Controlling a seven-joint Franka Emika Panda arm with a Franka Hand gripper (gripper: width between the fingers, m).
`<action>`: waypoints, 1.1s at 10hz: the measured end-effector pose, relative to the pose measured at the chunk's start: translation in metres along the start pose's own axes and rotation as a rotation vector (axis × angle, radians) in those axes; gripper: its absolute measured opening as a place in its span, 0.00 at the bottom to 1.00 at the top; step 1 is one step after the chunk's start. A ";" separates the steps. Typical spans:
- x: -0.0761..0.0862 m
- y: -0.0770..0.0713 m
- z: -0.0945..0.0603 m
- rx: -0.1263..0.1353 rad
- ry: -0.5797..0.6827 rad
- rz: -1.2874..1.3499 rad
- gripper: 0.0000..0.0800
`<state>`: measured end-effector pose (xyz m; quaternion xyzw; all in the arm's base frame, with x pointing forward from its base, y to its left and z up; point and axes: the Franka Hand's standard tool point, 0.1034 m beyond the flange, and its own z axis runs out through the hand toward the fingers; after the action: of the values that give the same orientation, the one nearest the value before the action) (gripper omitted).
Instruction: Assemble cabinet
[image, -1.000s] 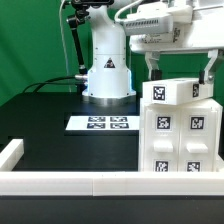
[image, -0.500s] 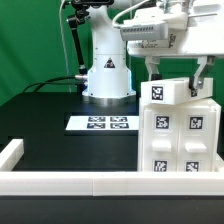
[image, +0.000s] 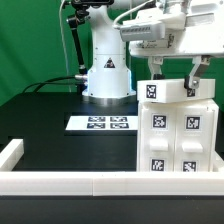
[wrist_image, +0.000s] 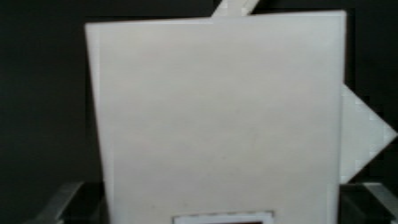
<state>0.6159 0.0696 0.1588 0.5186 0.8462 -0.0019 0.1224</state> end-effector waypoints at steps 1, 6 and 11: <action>0.000 -0.001 0.000 0.004 0.001 0.089 0.70; -0.002 -0.003 0.000 0.014 0.004 0.511 0.70; 0.002 -0.009 0.000 0.057 0.011 0.881 0.70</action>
Offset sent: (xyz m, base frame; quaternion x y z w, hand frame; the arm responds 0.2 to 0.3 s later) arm -0.0039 -0.0062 -0.0017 0.0137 0.0188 0.2053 0.9784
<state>0.6072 0.0677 0.1576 0.8331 0.5444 0.0298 0.0927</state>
